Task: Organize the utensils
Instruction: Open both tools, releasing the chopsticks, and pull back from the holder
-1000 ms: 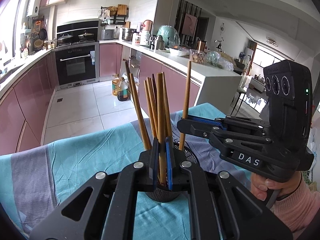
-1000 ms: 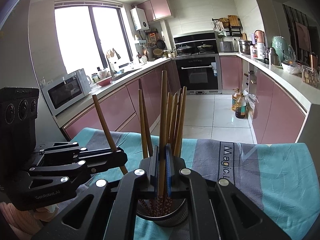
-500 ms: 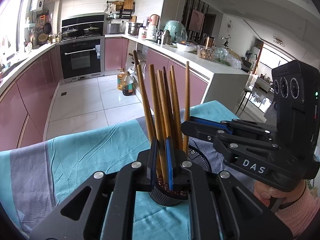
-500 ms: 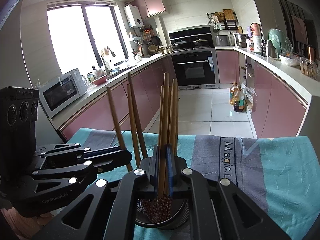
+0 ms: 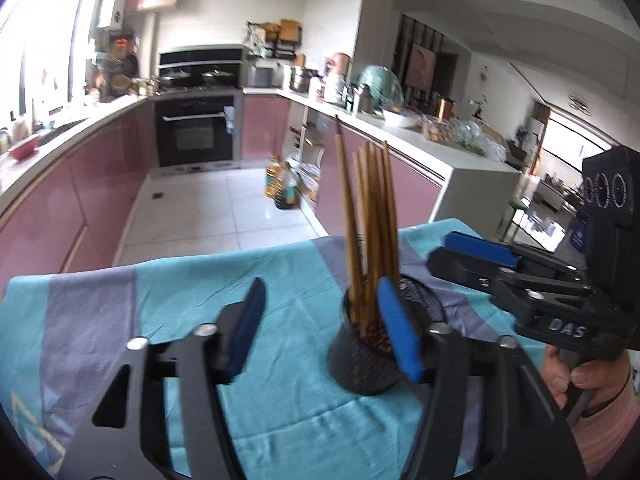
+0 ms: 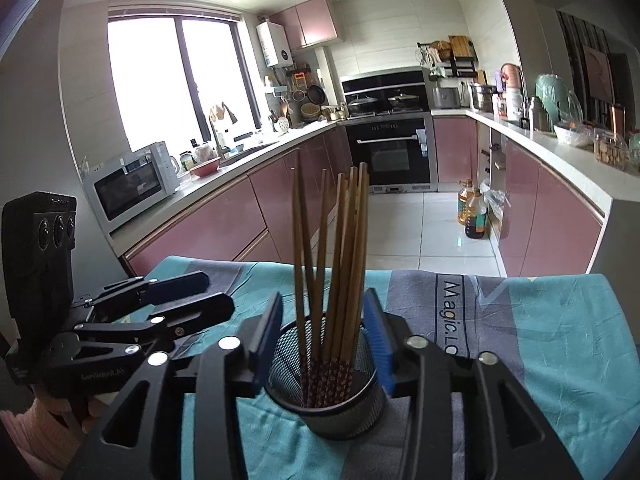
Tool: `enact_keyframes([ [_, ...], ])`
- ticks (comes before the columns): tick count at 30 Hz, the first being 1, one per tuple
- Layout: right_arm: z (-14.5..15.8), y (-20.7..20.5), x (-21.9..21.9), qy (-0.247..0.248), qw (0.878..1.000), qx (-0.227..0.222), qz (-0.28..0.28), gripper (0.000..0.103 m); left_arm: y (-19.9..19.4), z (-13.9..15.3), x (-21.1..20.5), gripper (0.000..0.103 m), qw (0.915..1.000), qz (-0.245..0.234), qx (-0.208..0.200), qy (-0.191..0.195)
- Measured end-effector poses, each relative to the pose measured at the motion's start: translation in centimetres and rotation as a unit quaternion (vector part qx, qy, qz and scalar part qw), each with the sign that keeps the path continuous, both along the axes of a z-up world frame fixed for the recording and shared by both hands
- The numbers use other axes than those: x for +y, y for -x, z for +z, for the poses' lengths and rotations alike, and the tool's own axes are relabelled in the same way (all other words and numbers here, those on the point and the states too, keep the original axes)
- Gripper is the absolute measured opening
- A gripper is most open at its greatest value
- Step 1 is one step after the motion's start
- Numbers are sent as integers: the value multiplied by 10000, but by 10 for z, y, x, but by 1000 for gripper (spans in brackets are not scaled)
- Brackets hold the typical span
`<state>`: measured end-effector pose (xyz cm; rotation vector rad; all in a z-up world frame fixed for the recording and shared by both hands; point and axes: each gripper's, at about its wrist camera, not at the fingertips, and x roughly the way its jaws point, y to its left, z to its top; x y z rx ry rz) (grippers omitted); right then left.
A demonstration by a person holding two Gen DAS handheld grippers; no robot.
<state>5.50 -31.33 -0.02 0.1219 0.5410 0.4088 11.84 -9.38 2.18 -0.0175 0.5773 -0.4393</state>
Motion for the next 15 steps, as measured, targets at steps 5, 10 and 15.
enact_keyframes([
  [5, -8, 21, 9, 109, 9997, -219, -95, 77, 30, -2, 27, 95, 9981, 490, -381, -8],
  [10, -13, 39, 20, 311, 9978, -536, -232, 96, 60, -3, 50, 97, 9937, 866, -707, 37],
  [15, -15, 56, 27, 339, 9952, -813, -438, 96, 86, -9, 63, 97, 9872, 1276, -943, -136],
])
